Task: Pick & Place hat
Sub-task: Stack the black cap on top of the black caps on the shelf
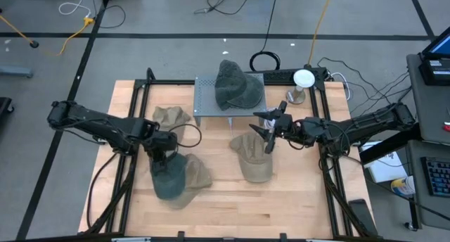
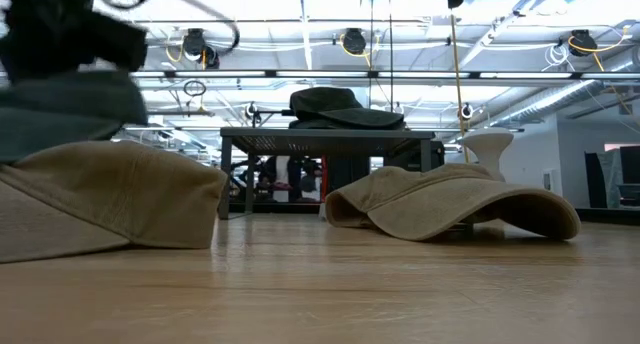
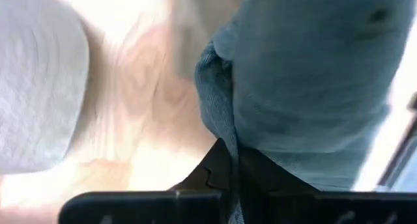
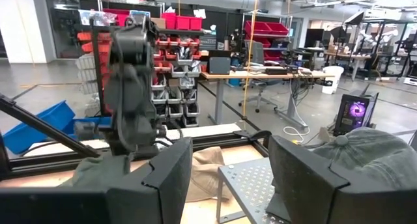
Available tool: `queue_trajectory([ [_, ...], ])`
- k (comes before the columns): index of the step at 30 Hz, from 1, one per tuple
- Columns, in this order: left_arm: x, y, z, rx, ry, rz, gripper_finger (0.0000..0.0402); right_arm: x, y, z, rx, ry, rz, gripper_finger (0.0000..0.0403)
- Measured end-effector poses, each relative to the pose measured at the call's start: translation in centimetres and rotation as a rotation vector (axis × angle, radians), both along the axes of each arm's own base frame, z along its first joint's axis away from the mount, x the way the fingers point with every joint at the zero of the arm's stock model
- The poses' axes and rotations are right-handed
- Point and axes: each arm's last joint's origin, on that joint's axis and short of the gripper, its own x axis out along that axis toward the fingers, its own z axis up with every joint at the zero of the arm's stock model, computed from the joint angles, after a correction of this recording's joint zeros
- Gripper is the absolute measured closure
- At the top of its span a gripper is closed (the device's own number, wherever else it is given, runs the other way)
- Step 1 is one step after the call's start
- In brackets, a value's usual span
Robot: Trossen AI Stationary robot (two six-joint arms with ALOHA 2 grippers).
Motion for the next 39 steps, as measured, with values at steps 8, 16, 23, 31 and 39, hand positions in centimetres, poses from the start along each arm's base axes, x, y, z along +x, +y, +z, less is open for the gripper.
queue_trajectory([
  [8, 1.1, -0.2, 5.2, -0.054, -0.161, 0.033, 0.0394, 0.0, 0.0, 0.0, 0.166, -0.056, 0.012, 0.0206],
  [16, 1.6, -0.2, 9.7, -0.164, -0.283, 0.051, 0.0396, 0.1, 0.5, 0.1, 0.319, -0.085, 0.203, 0.0206],
  [23, 1.9, 0.3, 13.3, -0.195, -0.425, 0.08, 0.0396, 0.1, 0.6, 0.0, 0.438, -0.105, 0.232, 0.0206],
  [31, 2.4, 1.8, 17.4, -0.1, -0.68, 0.153, 0.0396, 0.2, 0.3, 0.0, 0.63, -0.176, 0.149, 0.0206],
  [39, 3.4, 3.3, 20.1, -0.074, -0.939, 0.239, 0.0396, 1.0, 0.2, -0.9, 0.605, -0.138, 0.137, 0.0206],
])
